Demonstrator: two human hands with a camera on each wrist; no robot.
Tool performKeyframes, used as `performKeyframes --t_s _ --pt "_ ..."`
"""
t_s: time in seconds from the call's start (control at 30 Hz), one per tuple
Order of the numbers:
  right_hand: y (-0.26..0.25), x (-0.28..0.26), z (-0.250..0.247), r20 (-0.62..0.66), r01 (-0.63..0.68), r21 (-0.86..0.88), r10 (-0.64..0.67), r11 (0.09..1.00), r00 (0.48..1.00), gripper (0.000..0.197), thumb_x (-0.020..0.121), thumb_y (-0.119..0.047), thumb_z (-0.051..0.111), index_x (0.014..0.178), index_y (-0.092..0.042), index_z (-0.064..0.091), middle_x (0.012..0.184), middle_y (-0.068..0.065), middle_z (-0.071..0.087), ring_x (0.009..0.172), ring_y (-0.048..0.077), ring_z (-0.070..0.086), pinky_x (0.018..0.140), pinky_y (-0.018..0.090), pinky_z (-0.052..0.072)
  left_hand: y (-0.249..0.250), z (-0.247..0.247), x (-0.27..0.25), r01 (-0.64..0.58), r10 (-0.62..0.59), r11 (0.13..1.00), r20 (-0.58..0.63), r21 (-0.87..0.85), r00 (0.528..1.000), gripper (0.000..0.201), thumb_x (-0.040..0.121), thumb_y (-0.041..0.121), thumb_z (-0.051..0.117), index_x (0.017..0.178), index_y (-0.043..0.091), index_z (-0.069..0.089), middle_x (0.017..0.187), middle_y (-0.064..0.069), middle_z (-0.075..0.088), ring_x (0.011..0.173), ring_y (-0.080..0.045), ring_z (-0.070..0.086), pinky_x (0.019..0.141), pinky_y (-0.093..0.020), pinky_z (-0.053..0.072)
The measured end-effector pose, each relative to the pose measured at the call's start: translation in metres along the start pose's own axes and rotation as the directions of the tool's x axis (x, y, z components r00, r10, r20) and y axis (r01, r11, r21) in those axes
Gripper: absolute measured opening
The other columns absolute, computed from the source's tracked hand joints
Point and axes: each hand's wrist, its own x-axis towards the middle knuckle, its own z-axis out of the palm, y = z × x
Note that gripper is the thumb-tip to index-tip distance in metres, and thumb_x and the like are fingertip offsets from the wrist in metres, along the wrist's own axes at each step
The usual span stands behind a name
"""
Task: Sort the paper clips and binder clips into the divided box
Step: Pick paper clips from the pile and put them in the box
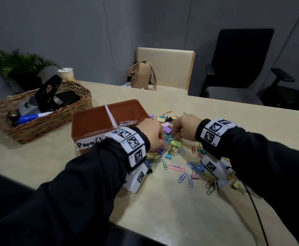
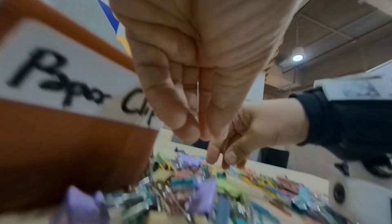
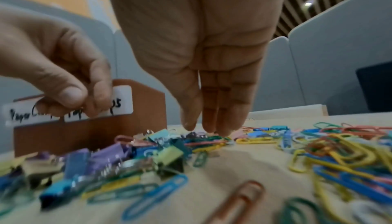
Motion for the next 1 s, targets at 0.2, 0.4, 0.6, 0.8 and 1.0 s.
performKeyframes --t_s 0.2,0.4,0.6,0.8,1.0 --pt "-0.004 -0.001 0.012 0.087 0.045 -0.085 -0.038 0.995 0.995 0.033 0.074 -0.032 0.079 0.103 -0.021 0.065 0.089 -0.006 0.055 0.088 0.017 0.056 0.076 0.027 0.046 0.015 0.011 0.014 0.022 -0.044 0.976 0.097 0.218 0.994 0.030 0.075 0.041 0.075 0.086 0.013 0.070 0.083 -0.003 0.069 0.078 -0.022 0.066 0.070 -0.033 0.056" --pt "-0.003 -0.003 0.013 0.142 0.009 -0.023 -0.006 1.000 0.990 0.031 0.070 -0.016 0.080 0.095 -0.023 0.063 0.083 -0.003 0.060 0.085 0.023 0.064 0.073 0.031 0.052 0.020 0.012 0.016 -0.029 -0.012 0.968 0.162 0.249 0.987 0.025 0.075 0.026 0.075 0.092 0.015 0.061 0.094 -0.002 0.065 0.085 -0.022 0.062 0.073 -0.033 0.055" --pt "0.006 -0.011 0.014 0.169 -0.018 0.020 0.015 1.000 0.986 0.031 0.073 -0.015 0.072 0.097 -0.024 0.055 0.077 -0.004 0.055 0.075 0.021 0.059 0.062 0.028 0.049 0.018 0.014 0.014 -0.081 0.053 0.982 0.165 0.169 0.985 0.030 0.074 0.016 0.073 0.100 0.022 0.061 0.084 0.006 0.051 0.083 -0.017 0.051 0.066 -0.026 0.041" --pt "0.020 -0.022 -0.002 0.199 -0.045 0.089 0.027 0.995 0.980 0.024 0.079 -0.004 0.059 0.088 -0.025 0.066 0.077 0.001 0.066 0.066 0.017 0.063 0.055 0.021 0.046 0.018 0.013 0.011 -0.117 0.109 0.992 0.154 0.042 0.982 0.025 0.077 0.017 0.073 0.100 0.024 0.067 0.074 0.013 0.049 0.080 -0.013 0.054 0.068 -0.024 0.044" --pt "0.034 -0.034 -0.010 0.177 -0.094 0.210 0.057 0.973 0.983 0.042 0.079 0.005 0.046 0.088 -0.025 0.074 0.062 -0.008 0.057 0.055 0.011 0.053 0.055 0.021 0.044 0.026 0.016 0.004 -0.177 0.179 0.984 0.155 -0.029 0.972 0.011 0.082 0.015 0.066 0.088 0.016 0.075 0.069 0.015 0.058 0.069 -0.006 0.054 0.070 -0.024 0.048"
